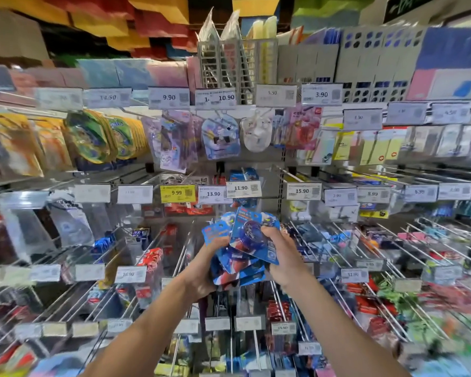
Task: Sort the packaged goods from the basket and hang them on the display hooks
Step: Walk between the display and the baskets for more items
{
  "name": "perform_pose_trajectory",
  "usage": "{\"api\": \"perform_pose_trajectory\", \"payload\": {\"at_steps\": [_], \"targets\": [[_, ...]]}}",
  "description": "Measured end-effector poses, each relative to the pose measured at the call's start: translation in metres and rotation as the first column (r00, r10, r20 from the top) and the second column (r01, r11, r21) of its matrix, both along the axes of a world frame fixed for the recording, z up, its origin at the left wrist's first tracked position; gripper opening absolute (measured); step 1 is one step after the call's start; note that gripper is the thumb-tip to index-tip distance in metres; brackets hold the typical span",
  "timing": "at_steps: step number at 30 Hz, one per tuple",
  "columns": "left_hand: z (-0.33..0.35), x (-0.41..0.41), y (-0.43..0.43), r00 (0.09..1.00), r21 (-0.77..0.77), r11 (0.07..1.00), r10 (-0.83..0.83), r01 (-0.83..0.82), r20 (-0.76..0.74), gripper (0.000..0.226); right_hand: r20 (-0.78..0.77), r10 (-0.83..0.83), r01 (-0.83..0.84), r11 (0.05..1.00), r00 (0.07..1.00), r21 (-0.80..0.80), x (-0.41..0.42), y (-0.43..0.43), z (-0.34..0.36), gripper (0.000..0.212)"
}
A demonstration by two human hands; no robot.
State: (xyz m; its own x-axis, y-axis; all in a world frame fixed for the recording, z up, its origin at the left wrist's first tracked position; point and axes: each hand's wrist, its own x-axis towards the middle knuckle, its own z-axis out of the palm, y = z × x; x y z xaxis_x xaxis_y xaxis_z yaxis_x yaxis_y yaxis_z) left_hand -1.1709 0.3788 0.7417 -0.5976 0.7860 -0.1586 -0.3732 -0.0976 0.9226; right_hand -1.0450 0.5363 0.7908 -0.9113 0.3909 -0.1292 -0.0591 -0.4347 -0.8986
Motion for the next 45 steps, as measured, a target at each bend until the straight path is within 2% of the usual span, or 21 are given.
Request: {"api": "perform_pose_trajectory", "payload": {"at_steps": [3, 4, 7, 9, 13, 16, 19, 22, 25, 32, 33, 35, 37, 40, 43, 45], "targets": [[-0.001, -0.005, -0.004, 0.998, -0.027, 0.998, 0.052, -0.052, 0.028, 0.040, -0.012, -0.008, 0.010, 0.993, 1.000, 0.115, -0.007, -0.003, -0.003, 0.013], [-0.003, -0.009, -0.008, 0.997, -0.036, 0.996, 0.081, -0.081, 0.014, 0.035, -0.007, -0.019, 0.020, 0.990, 1.000, 0.139, -0.009, 0.001, -0.001, 0.010], [-0.001, -0.016, -0.025, 0.993, -0.055, 0.993, 0.104, -0.108, -0.059, 0.030, -0.039, -0.083, 0.086, 0.992, 0.996, 0.087, -0.014, 0.017, -0.003, 0.004], [0.000, -0.025, -0.037, 0.987, -0.060, 0.991, 0.108, -0.116, -0.116, 0.033, -0.070, -0.084, 0.084, 0.996, 0.994, 0.007, -0.020, 0.029, -0.009, 0.023], [0.000, -0.039, -0.052, 0.967, -0.084, 0.973, 0.202, -0.216, -0.154, 0.036, -0.045, 0.019, -0.010, 0.982, 0.999, 0.188, -0.025, 0.036, -0.018, 0.042], [-0.001, -0.041, -0.054, 0.962, -0.089, 0.962, 0.246, -0.257, -0.118, 0.022, -0.094, 0.086, -0.061, 0.969, 0.992, 0.240, -0.031, 0.030, -0.014, 0.056], [-0.002, -0.038, -0.052, 0.961, -0.098, 0.960, 0.250, -0.262, -0.119, 0.022, -0.115, 0.018, 0.012, 0.968, 0.993, 0.252, -0.037, 0.023, -0.008, 0.053], [-0.006, -0.043, -0.054, 0.961, -0.128, 0.958, 0.238, -0.256, -0.139, 0.047, -0.077, -0.026, 0.046, 0.962, 0.997, 0.269, -0.045, 0.023, -0.009, 0.040], [-0.009, -0.045, -0.054, 0.967, -0.145, 0.960, 0.221, -0.239, -0.128, 0.045, -0.058, -0.058, 0.073, 0.954, 0.997, 0.292, -0.050, 0.024, -0.010, 0.038], [-0.006, -0.046, -0.057, 0.952, -0.175, 0.950, 0.219, -0.258, -0.213, 0.071, -0.140, -0.101, 0.153, 0.884, 0.985, 0.441, -0.052, 0.018, -0.010, 0.022], [-0.007, -0.047, -0.058, 0.949, -0.173, 0.949, 0.225, -0.265, -0.222, 0.069, -0.151, -0.101, 0.161, 0.871, 0.983, 0.465, -0.052, 0.018, -0.011, 0.021], [-0.009, -0.049, -0.059, 0.950, -0.162, 0.950, 0.230, -0.266, -0.209, 0.052, -0.156, -0.121, 0.185, 0.841, 0.980, 0.509, -0.054, 0.019, -0.016, 0.022], [-0.010, -0.051, -0.059, 0.949, -0.163, 0.947, 0.243, -0.277, -0.203, 0.049, -0.192, -0.140, 0.223, 0.812, 0.971, 0.539, -0.054, 0.019, -0.019, 0.027], [-0.007, -0.053, -0.060, 0.948, -0.152, 0.951, 0.232, -0.268, -0.218, 0.049, -0.206, -0.155, 0.246, 0.792, 0.966, 0.558, -0.060, 0.022, -0.026, 0.055], [-0.008, -0.058, -0.062, 0.943, -0.156, 0.951, 0.225, -0.268, -0.245, 0.052, -0.226, -0.165, 0.269, 0.768, 0.960, 0.582, -0.057, 0.020, -0.025, 0.043], [-0.008, -0.060, -0.064, 0.939, -0.145, 0.956, 0.211, -0.257, -0.271, 0.059, -0.203, -0.153, 0.244, 0.781, 0.967, 0.575, -0.048, 0.020, -0.025, 0.021]]}}
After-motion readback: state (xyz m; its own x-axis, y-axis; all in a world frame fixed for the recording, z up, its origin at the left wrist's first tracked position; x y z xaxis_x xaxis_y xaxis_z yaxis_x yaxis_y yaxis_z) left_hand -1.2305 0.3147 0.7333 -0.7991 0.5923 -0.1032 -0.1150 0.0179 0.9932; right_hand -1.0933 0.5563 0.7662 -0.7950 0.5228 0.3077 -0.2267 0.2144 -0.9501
